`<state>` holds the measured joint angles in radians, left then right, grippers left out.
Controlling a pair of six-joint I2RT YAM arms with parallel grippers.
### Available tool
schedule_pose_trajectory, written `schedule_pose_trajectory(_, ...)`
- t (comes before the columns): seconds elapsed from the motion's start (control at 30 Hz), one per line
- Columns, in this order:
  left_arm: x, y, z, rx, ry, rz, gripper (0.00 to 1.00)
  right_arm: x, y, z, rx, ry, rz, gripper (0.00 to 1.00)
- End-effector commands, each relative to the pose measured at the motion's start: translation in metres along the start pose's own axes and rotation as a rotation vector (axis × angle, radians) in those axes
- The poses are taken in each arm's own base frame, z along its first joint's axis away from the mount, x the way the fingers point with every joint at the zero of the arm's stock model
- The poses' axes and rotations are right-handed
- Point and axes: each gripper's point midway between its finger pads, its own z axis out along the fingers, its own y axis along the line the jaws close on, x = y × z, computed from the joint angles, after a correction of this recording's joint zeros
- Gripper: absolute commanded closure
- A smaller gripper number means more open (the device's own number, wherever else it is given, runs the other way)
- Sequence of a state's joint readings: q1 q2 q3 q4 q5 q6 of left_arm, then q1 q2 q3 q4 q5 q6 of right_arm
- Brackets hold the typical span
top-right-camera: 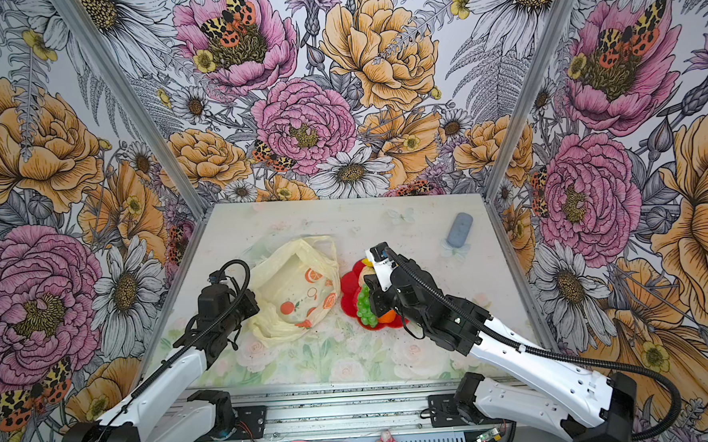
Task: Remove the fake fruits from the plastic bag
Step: 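Carry the green grapes over the red bowl and lower them in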
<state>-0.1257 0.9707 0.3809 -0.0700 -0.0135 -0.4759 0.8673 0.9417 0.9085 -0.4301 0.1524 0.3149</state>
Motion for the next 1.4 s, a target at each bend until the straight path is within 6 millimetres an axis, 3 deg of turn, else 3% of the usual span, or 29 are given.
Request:
schedule_pose_trajectory(0.0, -0.002, 0.007, 0.000, -0.029, -0.017, -0.020, 1.00, -0.011, 0.006, 0.004, -0.020, -0.024, 0.007, 1.00)
schedule_pose_trajectory(0.43, -0.001, 0.007, 0.000, -0.024, -0.014, -0.017, 1.00, -0.024, 0.028, 0.042, -0.084, 0.018, -0.018, 1.00)
schedule_pose_trajectory(0.9, -0.001, 0.004, 0.000, -0.012, -0.012, -0.018, 1.00, -0.037, 0.033, 0.081, -0.081, 0.045, 0.003, 1.00)
schedule_pose_trajectory(1.2, 0.000, 0.004, 0.001, -0.008, -0.007, -0.017, 1.00, -0.031, 0.017, 0.111, -0.055, 0.080, 0.050, 1.00)
schedule_pose_trajectory(1.37, 0.000, 0.003, 0.001, -0.006, -0.006, -0.016, 1.00, -0.020, -0.011, 0.131, 0.003, 0.113, 0.095, 1.00)
